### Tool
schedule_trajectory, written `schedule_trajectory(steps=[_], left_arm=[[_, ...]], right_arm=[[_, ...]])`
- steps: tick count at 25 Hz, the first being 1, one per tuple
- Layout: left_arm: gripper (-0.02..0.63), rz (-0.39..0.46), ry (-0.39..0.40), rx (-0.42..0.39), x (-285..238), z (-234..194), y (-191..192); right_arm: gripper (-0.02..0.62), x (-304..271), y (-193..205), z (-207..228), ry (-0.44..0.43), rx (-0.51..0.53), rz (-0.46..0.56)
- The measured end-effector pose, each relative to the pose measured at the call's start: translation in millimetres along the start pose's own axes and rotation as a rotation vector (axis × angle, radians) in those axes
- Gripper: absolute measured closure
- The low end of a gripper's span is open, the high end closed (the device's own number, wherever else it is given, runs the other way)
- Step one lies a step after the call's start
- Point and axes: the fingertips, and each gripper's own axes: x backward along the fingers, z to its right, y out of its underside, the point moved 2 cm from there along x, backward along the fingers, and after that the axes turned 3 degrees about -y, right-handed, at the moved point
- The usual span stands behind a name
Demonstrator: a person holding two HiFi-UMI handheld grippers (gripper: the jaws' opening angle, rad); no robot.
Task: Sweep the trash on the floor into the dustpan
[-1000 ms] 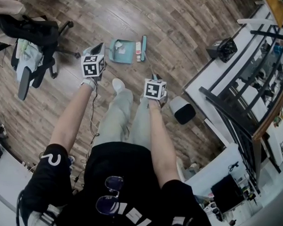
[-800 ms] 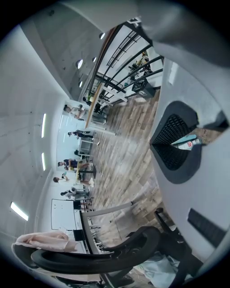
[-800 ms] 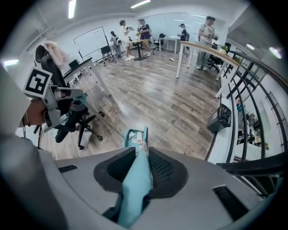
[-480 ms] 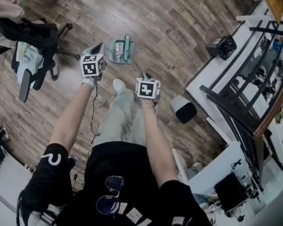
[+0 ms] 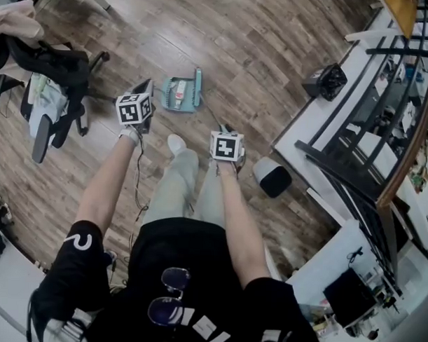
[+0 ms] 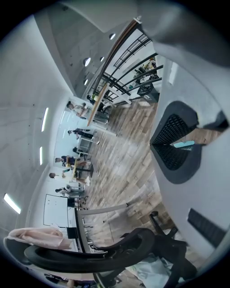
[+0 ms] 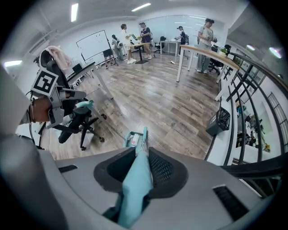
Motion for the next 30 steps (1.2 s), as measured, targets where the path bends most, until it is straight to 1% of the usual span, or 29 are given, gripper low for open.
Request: schedule_trajectory(steps=[4,8,11,14,19,23,26,30], left_arm=[[0.607,0.038,0.015,0.003,29.0,24.4,-21.0],[0.607,0.115,0.056,-0.032,65.9,62.7,-56.3],[0.607,0.164,0.073,-0.052,95.1,93.5,-76.0],[0.607,0.210,0.074,-0.069,118.2,120.1,-95.6],[0.607,0.265,0.075,-0.085,153.5,157.0,-114.8],[0.607,0.338,0.073,-0.106,182.6,185.8,-141.2],[0.607,0.384,0.068,-0.131,196.7,199.8,-154.1],[0.607,0.413,0.057,-0.153,210.3,209.4,-158.4]], right_arm=[[0.509,31.3,-8.6,18.1,0.010,0.018,0.024],[0.509,70.9,-36.9,35.7,0.005,0.066,0.109],[0.509,104.4,-54.7,50.0,-0.004,0.080,0.173],[0.509,135.4,-78.3,60.7,-0.015,0.100,0.243],[0.509,179.0,-94.5,75.8,-0.027,0.124,0.320],[0.509,220.7,-115.3,87.9,-0.033,0.161,0.402],[0.509,241.5,-129.3,95.5,-0.034,0.187,0.456],[0.511,257.3,-136.7,104.5,-0.036,0.213,0.491]])
